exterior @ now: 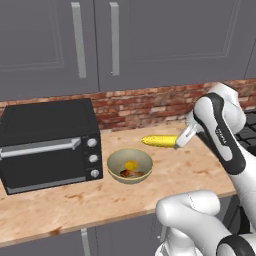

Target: Take the mango, corn, and chicken drumstick from the freezer and place them in the bowl on the counter.

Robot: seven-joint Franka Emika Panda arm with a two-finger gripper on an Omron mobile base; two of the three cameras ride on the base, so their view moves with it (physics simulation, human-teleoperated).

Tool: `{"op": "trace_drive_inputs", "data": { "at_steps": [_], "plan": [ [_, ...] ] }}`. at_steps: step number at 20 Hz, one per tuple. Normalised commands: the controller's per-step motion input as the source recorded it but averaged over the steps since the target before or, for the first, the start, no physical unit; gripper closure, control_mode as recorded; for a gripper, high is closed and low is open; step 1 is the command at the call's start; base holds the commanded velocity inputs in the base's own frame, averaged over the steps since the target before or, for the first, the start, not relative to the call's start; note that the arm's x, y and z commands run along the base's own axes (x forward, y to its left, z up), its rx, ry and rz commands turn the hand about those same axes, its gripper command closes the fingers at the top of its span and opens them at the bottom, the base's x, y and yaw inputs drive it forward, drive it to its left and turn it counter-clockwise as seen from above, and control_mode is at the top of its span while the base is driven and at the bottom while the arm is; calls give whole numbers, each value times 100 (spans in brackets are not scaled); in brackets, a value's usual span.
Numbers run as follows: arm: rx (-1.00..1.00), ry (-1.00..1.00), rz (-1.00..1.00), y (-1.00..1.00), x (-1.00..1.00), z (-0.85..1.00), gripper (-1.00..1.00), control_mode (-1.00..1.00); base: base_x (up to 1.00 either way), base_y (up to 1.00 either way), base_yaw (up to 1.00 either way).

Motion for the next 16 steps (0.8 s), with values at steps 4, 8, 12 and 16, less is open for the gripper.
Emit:
{"op": "trace_drive_inputs", "data": {
  "at_steps": [4,8,12,16],
  "plan": [
    [-7,11,6,20,58,-29,100,-100,0,0,0],
    [-9,0,7,20,32,-74,100,-100,0,0,0],
    [-9,0,4,30,19,-68,100,-100,0,0,0],
    [-7,-8,-1,40,2,-26,100,-100,0,0,0]
  ]
}}
